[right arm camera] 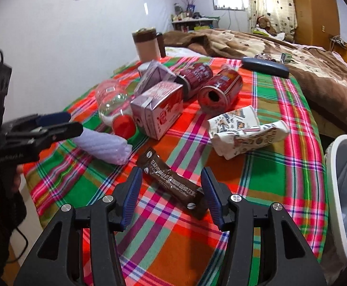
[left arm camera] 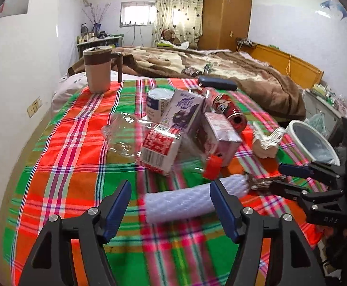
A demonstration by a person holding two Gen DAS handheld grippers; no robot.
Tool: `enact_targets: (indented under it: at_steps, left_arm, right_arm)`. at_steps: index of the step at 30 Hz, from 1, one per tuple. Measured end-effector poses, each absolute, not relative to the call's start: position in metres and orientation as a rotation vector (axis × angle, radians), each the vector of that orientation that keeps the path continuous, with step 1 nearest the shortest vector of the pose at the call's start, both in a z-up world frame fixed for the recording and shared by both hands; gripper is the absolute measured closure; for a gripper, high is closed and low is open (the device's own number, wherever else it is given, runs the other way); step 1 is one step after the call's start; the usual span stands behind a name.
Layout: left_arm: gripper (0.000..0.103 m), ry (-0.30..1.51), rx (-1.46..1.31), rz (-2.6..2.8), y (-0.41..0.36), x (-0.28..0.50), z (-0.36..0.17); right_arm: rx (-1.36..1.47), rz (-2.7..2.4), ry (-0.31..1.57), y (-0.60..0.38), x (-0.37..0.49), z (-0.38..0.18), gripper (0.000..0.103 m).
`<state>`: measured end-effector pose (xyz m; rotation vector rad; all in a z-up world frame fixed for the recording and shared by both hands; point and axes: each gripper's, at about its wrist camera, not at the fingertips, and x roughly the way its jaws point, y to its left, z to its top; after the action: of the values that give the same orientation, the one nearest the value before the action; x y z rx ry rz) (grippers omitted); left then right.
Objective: Collect trash
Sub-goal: 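Move both tools back to the table toward the remaining trash, then grasp the brown snack wrapper with the right tool while the left tool grasps the second foam net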
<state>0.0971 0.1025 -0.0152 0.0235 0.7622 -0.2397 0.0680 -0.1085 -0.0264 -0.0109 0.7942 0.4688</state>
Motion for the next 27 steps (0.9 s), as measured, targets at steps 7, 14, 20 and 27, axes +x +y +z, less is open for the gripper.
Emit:
enact_targets:
  at_steps: [7,14,20,27]
  left_arm:
    - [0.035,0.826,0.034,-0.293,0.106,0.111,-0.032]
    - [0.035,0.865,0.046,-0.372,0.094,0.104,-0.040]
    - [0.035,0.898,0.085,-0.410,0.078,0.086,-0.047]
    - [0.035,0.896,0.100,-0.501,0.058,0.060,-0.045]
  right_arm:
    - [-0.111,0.446,0.862,-0.100,0.069,-0.035,0.050]
    - [-0.081,0.424,0.875,-0.107,0.061,-0.032,0.059]
    - [-0.042,0.418,0.874,-0.114,0.060,-0.033,0.081]
    - [0.023,0.411,0.869,-0.126,0.054,-0.033,0.082]
